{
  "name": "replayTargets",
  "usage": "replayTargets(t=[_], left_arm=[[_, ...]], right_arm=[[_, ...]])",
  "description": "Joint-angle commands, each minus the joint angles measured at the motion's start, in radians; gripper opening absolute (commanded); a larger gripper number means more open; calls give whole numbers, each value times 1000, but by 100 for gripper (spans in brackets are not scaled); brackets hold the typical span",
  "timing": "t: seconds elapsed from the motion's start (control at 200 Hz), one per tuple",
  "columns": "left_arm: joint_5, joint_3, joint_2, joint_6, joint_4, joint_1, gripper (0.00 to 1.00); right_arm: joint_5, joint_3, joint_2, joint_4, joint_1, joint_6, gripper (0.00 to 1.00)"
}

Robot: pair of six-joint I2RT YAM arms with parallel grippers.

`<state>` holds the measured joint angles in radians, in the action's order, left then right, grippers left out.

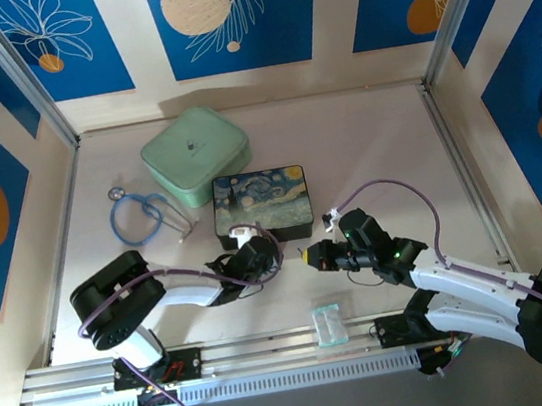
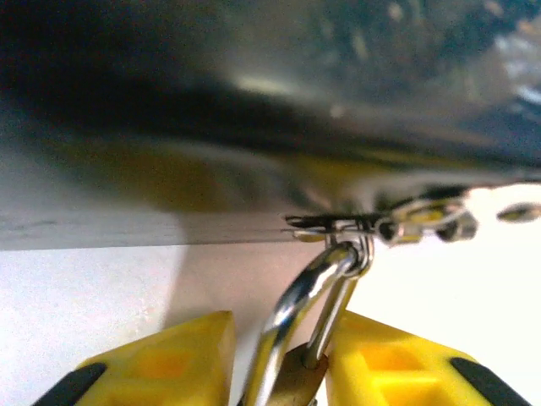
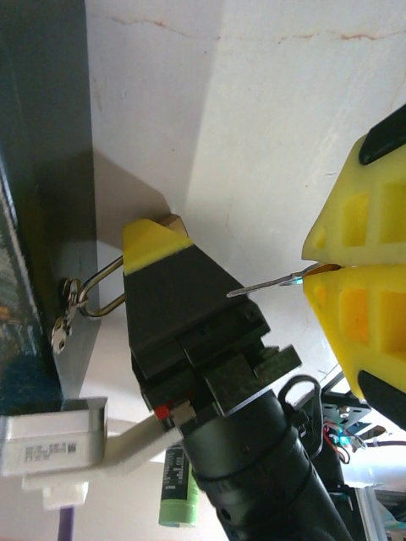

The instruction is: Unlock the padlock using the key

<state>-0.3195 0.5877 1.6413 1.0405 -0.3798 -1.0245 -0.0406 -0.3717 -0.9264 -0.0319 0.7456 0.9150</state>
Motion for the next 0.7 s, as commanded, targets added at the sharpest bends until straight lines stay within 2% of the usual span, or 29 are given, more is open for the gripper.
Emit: replayTargets(t=[0.0,0.16,0.315,0.54,0.695], left_arm=[[-6,11,0,26,31,-14,27],[7,1,-25,71,41,-14,16],[9,-20,-33,121,15,-13,14],[56,-75,-45,228,-143,-8,10],[58,-62,-72,221,-119,-3,10]], right_arm=[[-11,32,-26,61,0,36,0],[-29,50,-82,136,7,77,0],[-77,59,-151,230,6,139,0],[-340,94,-301,483,-79,269,0],[-430,103,-326,481,-136,255,0]])
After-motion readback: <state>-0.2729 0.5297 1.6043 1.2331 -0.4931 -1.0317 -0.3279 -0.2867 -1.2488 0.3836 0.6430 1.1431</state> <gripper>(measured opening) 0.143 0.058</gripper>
